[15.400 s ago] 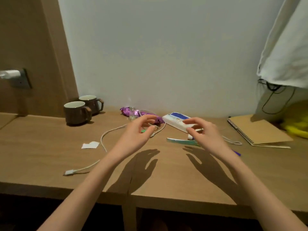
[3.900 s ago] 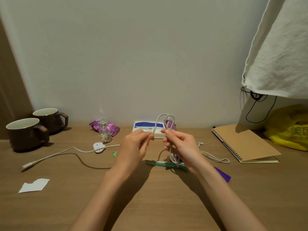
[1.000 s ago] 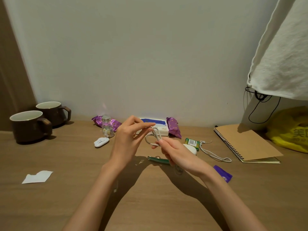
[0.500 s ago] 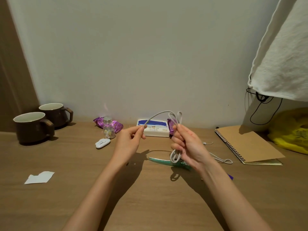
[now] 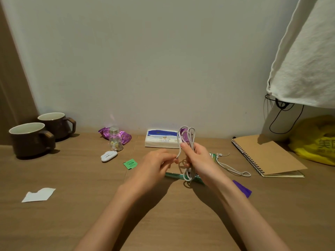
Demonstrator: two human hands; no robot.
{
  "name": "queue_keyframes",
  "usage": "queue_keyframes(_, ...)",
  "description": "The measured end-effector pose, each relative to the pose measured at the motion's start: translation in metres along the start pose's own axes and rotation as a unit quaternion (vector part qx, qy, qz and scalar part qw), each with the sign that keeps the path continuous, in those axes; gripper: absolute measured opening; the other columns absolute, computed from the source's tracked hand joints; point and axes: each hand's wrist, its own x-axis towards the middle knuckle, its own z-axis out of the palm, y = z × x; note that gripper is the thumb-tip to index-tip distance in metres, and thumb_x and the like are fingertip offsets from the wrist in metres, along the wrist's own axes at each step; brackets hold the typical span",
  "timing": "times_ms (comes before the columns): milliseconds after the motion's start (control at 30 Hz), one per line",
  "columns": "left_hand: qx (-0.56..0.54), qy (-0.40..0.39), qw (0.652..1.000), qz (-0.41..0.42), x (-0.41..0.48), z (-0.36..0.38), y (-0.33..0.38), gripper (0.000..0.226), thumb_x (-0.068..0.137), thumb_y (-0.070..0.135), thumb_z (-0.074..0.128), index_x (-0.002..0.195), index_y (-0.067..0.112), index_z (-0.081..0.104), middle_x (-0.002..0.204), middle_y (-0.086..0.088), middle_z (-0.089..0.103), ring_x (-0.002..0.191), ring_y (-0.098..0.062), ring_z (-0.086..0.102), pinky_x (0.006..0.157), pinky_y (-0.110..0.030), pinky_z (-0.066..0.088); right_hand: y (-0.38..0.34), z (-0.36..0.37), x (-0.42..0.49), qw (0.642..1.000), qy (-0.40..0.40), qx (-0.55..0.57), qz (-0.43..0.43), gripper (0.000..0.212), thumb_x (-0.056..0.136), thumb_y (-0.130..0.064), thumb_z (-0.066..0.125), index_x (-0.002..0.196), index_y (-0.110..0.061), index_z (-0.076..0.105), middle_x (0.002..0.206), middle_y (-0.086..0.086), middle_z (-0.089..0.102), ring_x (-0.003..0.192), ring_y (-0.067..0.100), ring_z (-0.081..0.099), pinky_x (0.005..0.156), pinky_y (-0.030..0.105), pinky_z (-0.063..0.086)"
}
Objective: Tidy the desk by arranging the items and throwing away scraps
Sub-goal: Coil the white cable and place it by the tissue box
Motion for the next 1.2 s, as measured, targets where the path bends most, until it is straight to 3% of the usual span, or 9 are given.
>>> queue_keyframes(167,0.001,-0.032,0.999,0.012,-0.001,0.001,0.005,0.024,0.093,0.015,0.051,0.109,0.024,0.067,0.085,0.018,0.051,0.078,0.0,0.049,0.068,-0.018,0.042,0.0,-0.002,-0.001,1.0,-0.008,-0.001,-0.018,0.019,0.096,-0.026,0.055,0.099,-0.011,0.065,0.047,-0.008,0.051,0.05,0.011,0.049,0.055,0.027,0.042)
queue_keyframes(333,-0.049,-0.055,0.997,-0.008,-0.002,0.001,0.011,0.024,0.094,0.032,0.049,0.113,0.036,0.064,0.075,0.019,0.056,0.072,0.002,0.054,0.061,-0.015,0.043,0.001,-0.007,0.004,1.0,-0.005,0.03,-0.005,0.019,0.099,-0.027,0.047,0.094,-0.012,0.058,0.051,-0.008,0.044,0.047,0.008,0.044,0.056,0.027,0.039)
queue_keyframes(500,-0.135,-0.066,0.986,-0.067,0.002,-0.003,0.008,0.023,0.091,0.033,0.056,0.109,0.026,0.068,0.08,0.014,0.066,0.066,0.007,0.056,0.058,-0.01,0.044,-0.009,-0.021,0.006,0.986,0.047,0.159,0.011,0.022,0.102,-0.023,0.04,0.085,-0.01,0.048,0.06,-0.001,0.037,0.05,0.009,0.04,0.054,0.021,0.039)
queue_keyframes(633,-0.21,-0.02,0.973,-0.094,0.004,-0.01,0.004,0.016,0.089,0.026,0.06,0.102,0.026,0.068,0.078,0.009,0.066,0.066,0.001,0.059,0.06,-0.017,0.05,-0.015,-0.024,0.005,0.97,0.098,0.223,0.005,0.023,0.102,-0.021,0.039,0.086,-0.008,0.048,0.071,0.004,0.044,0.062,0.013,0.044,0.068,0.028,0.045)
queue_keyframes(767,-0.27,0.019,0.96,-0.079,0.002,-0.017,0.004,0.022,0.084,0.019,0.067,0.105,0.026,0.07,0.086,0.006,0.071,0.076,-0.008,0.067,0.075,-0.026,0.057,-0.021,-0.028,0.003,0.935,0.07,0.348,-0.002,0.018,0.103,-0.017,0.036,0.091,-0.008,0.047,0.088,0.013,0.064,0.086,0.023,0.062,0.09,0.043,0.052)
queue_keyframes(933,-0.327,0.055,0.943,-0.015,0.002,-0.018,0.012,0.022,0.073,0.01,0.075,0.093,0.021,0.075,0.089,0.002,0.074,0.087,-0.015,0.069,0.08,-0.029,0.057,-0.019,-0.024,0.005,0.929,0.071,0.362,-0.013,0.027,0.103,-0.016,0.031,0.08,-0.01,0.043,0.096,0.017,0.068,0.091,0.027,0.066,0.093,0.044,0.049)
queue_keyframes(1033,-0.299,0.052,0.953,0.015,0.003,-0.014,0.011,0.028,0.075,0.006,0.073,0.1,0.018,0.074,0.093,0.002,0.072,0.087,-0.012,0.067,0.08,-0.029,0.057,-0.013,-0.02,0.008,0.926,0.064,0.373,-0.006,0.026,0.103,-0.015,0.031,0.081,-0.011,0.045,0.113,0.022,0.066,0.104,0.03,0.065,0.1,0.045,0.047)
queue_keyframes(1133,-0.195,0.02,0.979,0.061,0.005,-0.006,0.007,0.057,0.079,0.001,0.07,0.118,0.041,0.06,0.11,0.015,0.061,0.1,-0.006,0.058,0.081,-0.023,0.053,-0.005,-0.02,0.013,0.925,0.039,0.378,0.01,0.025,0.104,-0.019,0.031,0.085,-0.013,0.046,0.119,0.02,0.066,0.113,0.03,0.062,0.109,0.048,0.039)
queue_keyframes(1200,-0.12,0.013,0.988,0.091,0.004,-0.001,0.008,0.07,0.08,0.005,0.07,0.124,0.055,0.048,0.108,0.022,0.049,0.1,-0.004,0.049,0.078,-0.018,0.048,-0.001,-0.02,0.014,0.936,0.034,0.35,0.025,0.022,0.104,-0.022,0.03,0.09,-0.015,0.046,0.116,0.013,0.069,0.117,0.027,0.06,0.11,0.052,0.036)
